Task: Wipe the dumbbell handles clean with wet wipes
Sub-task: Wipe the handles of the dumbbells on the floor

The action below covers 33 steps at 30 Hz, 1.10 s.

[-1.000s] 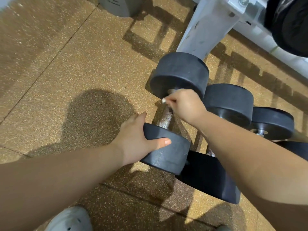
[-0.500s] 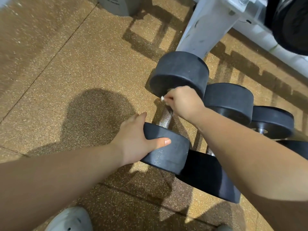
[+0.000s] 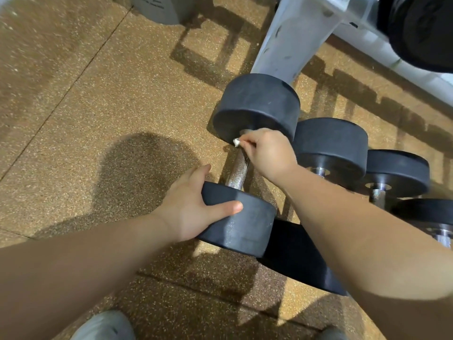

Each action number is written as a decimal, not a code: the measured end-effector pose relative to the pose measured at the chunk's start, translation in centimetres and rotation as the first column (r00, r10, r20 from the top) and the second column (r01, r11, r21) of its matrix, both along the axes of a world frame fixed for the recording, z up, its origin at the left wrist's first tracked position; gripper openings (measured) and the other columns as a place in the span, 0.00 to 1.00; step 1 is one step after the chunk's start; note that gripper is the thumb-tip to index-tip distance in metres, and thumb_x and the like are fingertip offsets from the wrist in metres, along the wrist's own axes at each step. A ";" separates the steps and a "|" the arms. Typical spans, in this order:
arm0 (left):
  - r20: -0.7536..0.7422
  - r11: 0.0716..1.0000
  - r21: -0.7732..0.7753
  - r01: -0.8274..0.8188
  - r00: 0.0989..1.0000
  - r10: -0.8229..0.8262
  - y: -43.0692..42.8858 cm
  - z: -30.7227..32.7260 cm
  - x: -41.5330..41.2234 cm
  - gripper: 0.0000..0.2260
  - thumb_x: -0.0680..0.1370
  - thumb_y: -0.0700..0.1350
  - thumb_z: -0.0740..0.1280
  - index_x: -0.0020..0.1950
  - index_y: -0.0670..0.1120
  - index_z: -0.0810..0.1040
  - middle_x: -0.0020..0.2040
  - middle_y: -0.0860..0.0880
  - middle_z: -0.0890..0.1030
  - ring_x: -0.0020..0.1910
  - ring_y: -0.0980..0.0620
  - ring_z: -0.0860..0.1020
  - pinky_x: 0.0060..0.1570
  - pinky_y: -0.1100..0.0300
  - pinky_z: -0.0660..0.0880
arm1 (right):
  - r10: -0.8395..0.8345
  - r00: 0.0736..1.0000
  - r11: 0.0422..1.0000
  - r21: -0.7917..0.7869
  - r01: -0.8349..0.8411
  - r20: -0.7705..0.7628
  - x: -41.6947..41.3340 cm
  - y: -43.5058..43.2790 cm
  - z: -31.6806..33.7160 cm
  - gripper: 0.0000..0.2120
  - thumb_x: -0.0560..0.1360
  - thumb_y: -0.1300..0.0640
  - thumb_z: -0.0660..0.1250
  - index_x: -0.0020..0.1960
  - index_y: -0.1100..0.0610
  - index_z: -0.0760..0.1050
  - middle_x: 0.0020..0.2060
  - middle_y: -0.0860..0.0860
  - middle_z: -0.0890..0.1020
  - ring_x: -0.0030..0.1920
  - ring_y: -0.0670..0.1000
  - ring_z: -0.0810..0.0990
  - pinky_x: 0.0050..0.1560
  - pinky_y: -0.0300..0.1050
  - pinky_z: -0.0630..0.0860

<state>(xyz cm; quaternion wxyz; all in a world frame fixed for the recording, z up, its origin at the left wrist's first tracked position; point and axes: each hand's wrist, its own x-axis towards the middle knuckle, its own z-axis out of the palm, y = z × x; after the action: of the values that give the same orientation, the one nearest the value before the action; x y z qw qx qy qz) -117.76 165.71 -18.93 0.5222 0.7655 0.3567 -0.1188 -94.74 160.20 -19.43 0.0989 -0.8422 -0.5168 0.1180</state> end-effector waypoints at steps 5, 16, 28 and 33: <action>-0.028 1.000 0.029 0.011 1.000 -0.010 0.7 -0.3 -0.4 0.53 0.57 0.82 0.60 0.78 0.59 0.61 0.82 0.52 0.54 0.80 0.48 0.54 0.77 0.41 0.56 | 0.074 0.940 0.996 0.075 -0.052 -0.334 -3.3 -3.5 -0.1 0.02 0.74 0.56 0.74 0.43 0.53 0.85 0.37 0.44 0.83 0.38 0.44 0.79 0.43 0.39 0.75; 0.062 0.997 0.062 -0.053 0.997 0.049 5.3 1.2 -2.7 0.49 0.64 0.75 0.64 0.81 0.56 0.57 0.80 0.53 0.60 0.78 0.51 0.59 0.76 0.43 0.59 | -0.100 0.904 0.983 0.098 0.154 -0.416 -3.8 0.0 -1.1 0.09 0.71 0.49 0.74 0.34 0.47 0.77 0.34 0.43 0.79 0.38 0.46 0.77 0.40 0.41 0.73; 0.040 0.929 0.367 -0.042 0.999 0.030 3.8 2.2 -1.7 0.53 0.61 0.77 0.65 0.81 0.55 0.56 0.79 0.53 0.61 0.78 0.51 0.60 0.77 0.48 0.58 | -0.151 0.888 0.918 0.272 0.289 -0.434 -4.3 1.9 -2.5 0.04 0.76 0.55 0.71 0.49 0.51 0.76 0.35 0.44 0.79 0.36 0.44 0.77 0.40 0.38 0.74; 0.100 0.955 0.261 -0.141 0.988 0.118 6.5 1.5 -3.5 0.51 0.61 0.75 0.65 0.80 0.52 0.62 0.76 0.53 0.67 0.75 0.55 0.64 0.73 0.57 0.60 | -0.001 0.857 0.969 0.210 0.127 -0.516 -5.7 2.9 -2.6 0.02 0.75 0.54 0.73 0.44 0.50 0.81 0.34 0.44 0.79 0.34 0.41 0.74 0.38 0.34 0.70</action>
<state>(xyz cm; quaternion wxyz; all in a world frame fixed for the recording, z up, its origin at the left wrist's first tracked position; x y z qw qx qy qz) -121.23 172.18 -17.45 0.4353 0.8081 0.3969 -0.0033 -100.43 163.10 -22.00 0.3361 -0.7794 -0.4537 0.2717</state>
